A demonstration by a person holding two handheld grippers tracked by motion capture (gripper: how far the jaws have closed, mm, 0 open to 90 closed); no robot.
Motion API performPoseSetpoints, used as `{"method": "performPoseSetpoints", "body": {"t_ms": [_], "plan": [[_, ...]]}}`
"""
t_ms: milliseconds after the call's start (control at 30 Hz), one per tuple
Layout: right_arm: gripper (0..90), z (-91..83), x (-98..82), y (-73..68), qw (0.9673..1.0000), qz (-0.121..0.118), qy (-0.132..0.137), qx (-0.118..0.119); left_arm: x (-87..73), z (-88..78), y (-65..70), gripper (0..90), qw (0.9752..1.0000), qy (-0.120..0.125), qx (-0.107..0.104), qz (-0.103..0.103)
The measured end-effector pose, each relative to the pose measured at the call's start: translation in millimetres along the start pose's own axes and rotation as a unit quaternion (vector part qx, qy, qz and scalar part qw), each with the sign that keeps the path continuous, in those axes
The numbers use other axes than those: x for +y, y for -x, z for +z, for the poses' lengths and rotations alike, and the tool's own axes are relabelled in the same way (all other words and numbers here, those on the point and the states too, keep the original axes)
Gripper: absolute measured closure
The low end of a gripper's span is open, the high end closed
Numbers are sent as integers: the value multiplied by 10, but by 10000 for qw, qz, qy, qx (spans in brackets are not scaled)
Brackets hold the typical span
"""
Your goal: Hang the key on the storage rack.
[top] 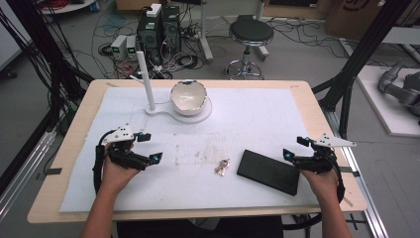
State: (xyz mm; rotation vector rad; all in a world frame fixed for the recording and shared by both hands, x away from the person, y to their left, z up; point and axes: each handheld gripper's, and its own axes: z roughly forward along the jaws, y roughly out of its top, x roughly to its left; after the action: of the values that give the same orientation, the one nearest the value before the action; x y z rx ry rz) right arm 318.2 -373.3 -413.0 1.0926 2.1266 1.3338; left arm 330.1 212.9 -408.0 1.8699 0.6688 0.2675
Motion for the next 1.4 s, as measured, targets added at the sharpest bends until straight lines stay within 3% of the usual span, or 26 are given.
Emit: {"method": "performPoseSetpoints", "body": {"t_ms": [367,533,633,700,733,767,800,833,867,933,967,1033,1300,1400], "plan": [[178,-1,-7,-7,10000,16,-33,8,46,99,62,94,9999,-42,-107,-66],[178,-22,-12,4,10000,30,-19,-37,125,250,181,101,9996,-59,-287,5],[179,-22,-20,4,10000,43,-28,-37,231,485,304,114,9994,-95,-338,46],[179,-25,-20,14,10000,64,-7,-40,260,551,336,127,9992,-120,-373,63],[179,-27,-21,19,10000,55,-6,-43,309,690,405,138,9990,-118,-431,88],[179,-27,-21,19,10000,55,-6,-43,309,690,405,146,9990,-118,-431,88],[179,-27,-26,20,10000,71,-9,-26,349,842,475,149,9988,-169,-462,66],[179,-25,-28,21,10000,75,-4,-24,349,842,475,149,9988,-169,-462,66],[179,-21,-31,24,10000,55,-11,-18,386,997,544,151,9984,-308,-473,101],[179,-11,-37,24,10000,52,-40,-6,410,1154,605,173,9978,-416,-499,142],[179,-11,-37,24,10000,52,-40,-6,410,1154,605,186,9978,-416,-499,142],[179,5,-37,20,10000,19,-63,-1,432,1364,656,192,9964,-631,-508,230],[179,4,-43,32,10000,45,-35,13,393,1654,753,261,9943,-770,-714,160],[179,2,-45,32,10000,46,-31,20,389,1825,810,298,9921,-905,-852,168]]}}
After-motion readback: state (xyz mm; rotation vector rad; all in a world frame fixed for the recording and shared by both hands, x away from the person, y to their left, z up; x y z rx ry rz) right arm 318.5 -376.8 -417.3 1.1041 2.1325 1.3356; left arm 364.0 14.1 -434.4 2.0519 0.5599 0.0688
